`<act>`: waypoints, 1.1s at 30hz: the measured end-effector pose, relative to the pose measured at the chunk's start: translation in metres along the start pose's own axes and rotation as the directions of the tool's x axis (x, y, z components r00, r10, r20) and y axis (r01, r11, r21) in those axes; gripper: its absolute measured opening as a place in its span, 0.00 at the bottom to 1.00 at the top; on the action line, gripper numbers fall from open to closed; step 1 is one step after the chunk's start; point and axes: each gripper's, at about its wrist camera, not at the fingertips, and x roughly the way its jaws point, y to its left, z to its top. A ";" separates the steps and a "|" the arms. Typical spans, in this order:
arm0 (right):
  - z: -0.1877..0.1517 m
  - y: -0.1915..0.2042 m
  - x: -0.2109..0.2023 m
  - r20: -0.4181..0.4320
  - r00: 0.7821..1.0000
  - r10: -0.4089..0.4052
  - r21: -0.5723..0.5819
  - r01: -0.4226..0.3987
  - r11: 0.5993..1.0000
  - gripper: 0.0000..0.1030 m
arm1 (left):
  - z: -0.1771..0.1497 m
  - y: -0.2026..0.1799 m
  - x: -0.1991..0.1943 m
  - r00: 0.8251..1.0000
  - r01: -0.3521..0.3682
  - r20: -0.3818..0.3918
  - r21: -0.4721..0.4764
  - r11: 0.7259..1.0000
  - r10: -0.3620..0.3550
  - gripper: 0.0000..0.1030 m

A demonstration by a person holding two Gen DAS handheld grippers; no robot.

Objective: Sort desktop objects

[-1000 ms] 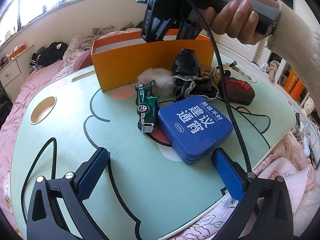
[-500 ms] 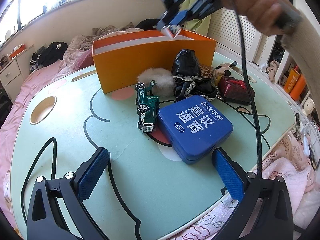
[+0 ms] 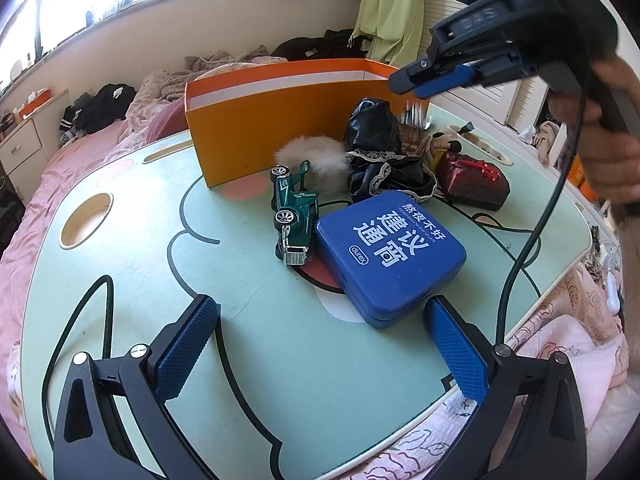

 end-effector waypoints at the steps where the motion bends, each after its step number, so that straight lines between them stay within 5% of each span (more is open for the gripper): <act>1: -0.007 -0.003 -0.006 0.043 0.999 0.023 0.008 -0.023 1.000 0.46 | 0.000 0.000 0.000 1.000 0.000 0.000 0.000 1.000 0.000 1.00; 9: -0.083 0.006 -0.026 0.158 0.987 0.039 -0.064 -0.030 0.998 0.55 | 0.000 0.000 0.000 1.000 0.001 0.001 0.000 1.000 -0.001 1.00; 11: -0.103 0.011 -0.025 0.143 0.990 0.005 -0.108 0.010 0.994 0.57 | 0.000 0.000 0.000 1.000 0.001 0.001 0.000 1.000 -0.001 1.00; 15: -0.133 0.022 -0.033 0.245 0.962 -0.122 -0.166 0.166 0.972 0.64 | 0.000 0.000 -0.001 1.000 0.001 0.000 0.001 1.000 -0.001 1.00; 18: -0.143 0.020 -0.031 0.294 0.945 -0.143 -0.148 0.193 0.970 0.66 | 0.000 0.000 -0.001 1.000 0.001 0.000 0.002 1.000 -0.001 1.00; 22: -0.149 0.010 -0.005 0.226 0.958 -0.177 -0.103 0.205 0.973 0.72 | 0.000 0.000 -0.001 1.000 0.001 0.000 0.001 1.000 -0.001 1.00; 25: -0.150 0.003 -0.001 0.250 0.950 -0.189 -0.085 0.216 0.973 1.00 | 0.000 -0.001 -0.001 1.000 0.000 0.000 0.004 1.000 0.000 1.00; 33: -0.155 0.001 0.002 0.269 0.945 -0.185 -0.084 0.215 0.973 1.00 | 0.000 -0.001 0.000 1.000 0.000 0.000 0.004 1.000 0.000 1.00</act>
